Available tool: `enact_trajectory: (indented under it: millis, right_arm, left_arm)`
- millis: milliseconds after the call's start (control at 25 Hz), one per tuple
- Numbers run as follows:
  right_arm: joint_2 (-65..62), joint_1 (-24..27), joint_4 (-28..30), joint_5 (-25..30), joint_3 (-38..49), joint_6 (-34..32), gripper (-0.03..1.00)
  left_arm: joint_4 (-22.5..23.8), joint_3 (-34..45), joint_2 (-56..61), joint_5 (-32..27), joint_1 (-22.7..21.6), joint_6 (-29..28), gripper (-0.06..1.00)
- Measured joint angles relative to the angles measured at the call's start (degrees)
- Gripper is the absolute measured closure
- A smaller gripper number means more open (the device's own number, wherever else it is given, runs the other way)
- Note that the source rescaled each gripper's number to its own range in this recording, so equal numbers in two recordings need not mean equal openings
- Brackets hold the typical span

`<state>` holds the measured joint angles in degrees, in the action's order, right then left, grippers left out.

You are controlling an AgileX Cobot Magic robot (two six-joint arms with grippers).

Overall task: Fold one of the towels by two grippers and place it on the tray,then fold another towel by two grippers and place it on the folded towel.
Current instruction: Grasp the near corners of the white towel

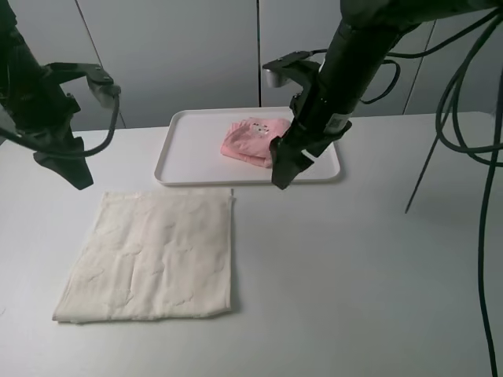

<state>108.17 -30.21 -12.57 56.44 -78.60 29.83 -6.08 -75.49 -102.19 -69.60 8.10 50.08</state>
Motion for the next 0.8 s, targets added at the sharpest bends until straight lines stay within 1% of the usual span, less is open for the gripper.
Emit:
enact_trajectory:
  millis: [80,160,280,360,520,560,680,800]
  right_arm:
    - [-0.03,-3.92,2.01,0.28,0.0,1.09,-0.02]
    - [-0.03,-6.5,3.02,0.53,0.0,3.99,-0.02]
    - [-0.03,-8.67,3.01,0.61,0.0,9.65,-0.02]
    - [-0.03,-9.82,2.9,0.36,0.0,11.54,-0.02]
    - [0.72,-12.52,2.81,-0.44,0.0,12.47,-0.02]
    - [1.23,-13.38,2.81,-0.53,0.0,12.57,-0.02]
    - [3.13,-17.31,2.95,-0.73,0.0,12.83,-0.02]
    - [4.75,-20.98,3.84,-0.82,0.0,12.94,-0.02]
  left_arm:
    - [0.16,5.23,0.85,1.0,0.0,3.45,-0.04]
    - [0.43,9.78,1.75,3.83,0.0,5.93,-0.04]
    - [0.88,16.63,3.24,9.42,0.0,9.73,-0.04]
    - [1.59,20.39,4.27,12.39,0.0,11.58,-0.04]
    - [4.35,27.55,5.46,18.92,0.0,14.0,-0.04]
    - [5.38,29.3,5.57,20.23,0.43,14.28,-0.04]
    - [10.36,35.83,5.57,26.3,2.67,14.28,-0.04]
    - [11.4,38.94,5.57,30.06,4.49,14.28,-0.04]
